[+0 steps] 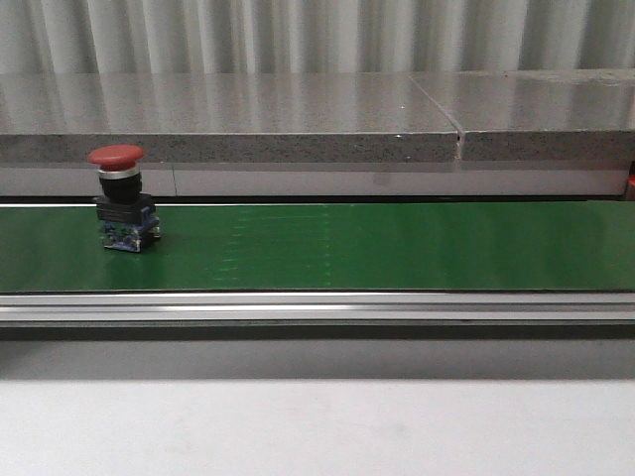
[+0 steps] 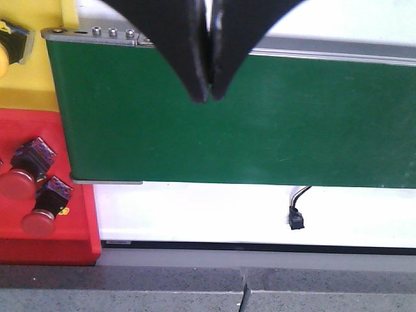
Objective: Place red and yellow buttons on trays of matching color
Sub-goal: 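Grasp the last yellow push-button on the table with the left gripper, then set the yellow button on the belt and open the left gripper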
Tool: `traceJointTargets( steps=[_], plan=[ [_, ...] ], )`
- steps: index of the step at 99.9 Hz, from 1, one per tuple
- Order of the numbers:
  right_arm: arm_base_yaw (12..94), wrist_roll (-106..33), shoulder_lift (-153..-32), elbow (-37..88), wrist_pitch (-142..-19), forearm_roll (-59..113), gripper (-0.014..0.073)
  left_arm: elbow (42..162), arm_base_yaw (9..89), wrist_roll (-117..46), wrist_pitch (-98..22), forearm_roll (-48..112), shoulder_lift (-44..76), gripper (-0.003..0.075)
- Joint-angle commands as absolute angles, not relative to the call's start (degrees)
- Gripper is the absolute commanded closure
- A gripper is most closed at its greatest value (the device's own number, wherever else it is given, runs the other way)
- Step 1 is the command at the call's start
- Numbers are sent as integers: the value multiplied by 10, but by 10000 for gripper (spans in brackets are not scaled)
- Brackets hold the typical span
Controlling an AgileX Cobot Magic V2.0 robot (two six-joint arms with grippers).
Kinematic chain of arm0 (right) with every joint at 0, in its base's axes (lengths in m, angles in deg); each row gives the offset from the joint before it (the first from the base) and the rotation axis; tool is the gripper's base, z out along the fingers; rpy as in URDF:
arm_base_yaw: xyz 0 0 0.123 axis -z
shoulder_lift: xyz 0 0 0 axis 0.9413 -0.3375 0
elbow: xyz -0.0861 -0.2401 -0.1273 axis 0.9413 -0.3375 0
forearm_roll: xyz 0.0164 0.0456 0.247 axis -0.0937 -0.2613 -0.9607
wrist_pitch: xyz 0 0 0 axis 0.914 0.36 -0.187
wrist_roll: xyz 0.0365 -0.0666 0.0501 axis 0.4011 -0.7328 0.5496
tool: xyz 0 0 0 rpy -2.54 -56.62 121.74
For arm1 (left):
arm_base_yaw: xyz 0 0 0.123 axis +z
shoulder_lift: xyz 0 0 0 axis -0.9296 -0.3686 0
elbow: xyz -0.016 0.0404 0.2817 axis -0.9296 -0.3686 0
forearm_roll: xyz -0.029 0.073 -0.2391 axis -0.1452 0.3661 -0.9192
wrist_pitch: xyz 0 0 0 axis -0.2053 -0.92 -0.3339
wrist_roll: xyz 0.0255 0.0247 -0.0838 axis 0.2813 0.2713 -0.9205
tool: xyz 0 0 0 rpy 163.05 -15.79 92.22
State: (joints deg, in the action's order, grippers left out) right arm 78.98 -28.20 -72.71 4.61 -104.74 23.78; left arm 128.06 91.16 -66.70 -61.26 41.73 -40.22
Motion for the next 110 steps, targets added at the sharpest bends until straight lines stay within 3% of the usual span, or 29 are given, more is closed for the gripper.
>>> traceJointTargets(
  steps=[1, 27, 61, 110],
  plan=[
    [789, -286, -725, 60, -1016, 233, 660, 1298, 913, -672, -607, 398, -322, 740],
    [789, -286, -725, 60, -1016, 233, 660, 1275, 907, -685, -667, 398, -190, 740],
    [789, -286, -725, 60, -1016, 233, 660, 1120, 847, -685, -647, 398, -39, 740],
    [789, -286, -725, 60, -1016, 233, 660, 1041, 792, -685, -576, 398, -34, 740]
  ],
)
